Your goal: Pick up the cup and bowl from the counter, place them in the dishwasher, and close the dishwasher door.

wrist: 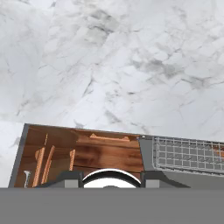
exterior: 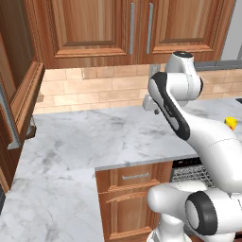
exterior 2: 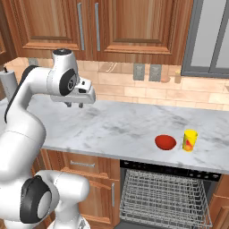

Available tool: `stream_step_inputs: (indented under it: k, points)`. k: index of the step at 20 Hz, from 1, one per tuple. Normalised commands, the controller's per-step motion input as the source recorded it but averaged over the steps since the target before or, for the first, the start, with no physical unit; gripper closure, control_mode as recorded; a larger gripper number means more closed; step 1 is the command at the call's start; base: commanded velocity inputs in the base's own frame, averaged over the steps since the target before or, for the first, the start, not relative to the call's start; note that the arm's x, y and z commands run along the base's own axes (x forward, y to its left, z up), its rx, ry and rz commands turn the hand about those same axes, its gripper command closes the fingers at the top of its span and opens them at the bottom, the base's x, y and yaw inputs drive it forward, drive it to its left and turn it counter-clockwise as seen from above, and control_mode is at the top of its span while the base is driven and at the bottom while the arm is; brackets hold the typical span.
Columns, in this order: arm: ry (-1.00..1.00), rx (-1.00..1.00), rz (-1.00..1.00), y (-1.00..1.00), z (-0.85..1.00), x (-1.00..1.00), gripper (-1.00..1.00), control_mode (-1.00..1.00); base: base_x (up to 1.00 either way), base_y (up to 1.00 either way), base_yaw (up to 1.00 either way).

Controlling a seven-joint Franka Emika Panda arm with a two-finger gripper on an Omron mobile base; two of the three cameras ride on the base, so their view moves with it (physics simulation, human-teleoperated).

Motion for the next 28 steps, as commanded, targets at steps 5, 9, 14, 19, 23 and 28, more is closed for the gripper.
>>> stream_step_inputs:
  k: [5, 9, 14, 19, 23, 28]
  points:
    - [0.00, 0.01, 0.00, 0.00, 0.00, -0.08, -1.00, -1.00, 0.00, 0.00, 0.00]
    - [0.00, 0.01, 0.00, 0.00, -0.04, -0.16, -1.00, -1.00, 0.00, 0.00, 0.00]
    - [0.00, 0.00, 0.00, 0.00, -0.13, -0.21, -1.00, -1.00, 0.00, 0.00, 0.00]
    - [0.00, 0.00, 0.00, -0.01, -0.18, -0.15, -1.00, -1.00, 0.00, 0.00, 0.00]
    - [0.00, 0.00, 0.00, -0.09, -0.22, -0.04, -1.00, -1.00, 0.00, 0.00, 0.00]
    - [0.00, 0.00, 0.00, -0.17, -0.19, 0.00, -1.00, -1.00, 0.00, 0.00, 0.00]
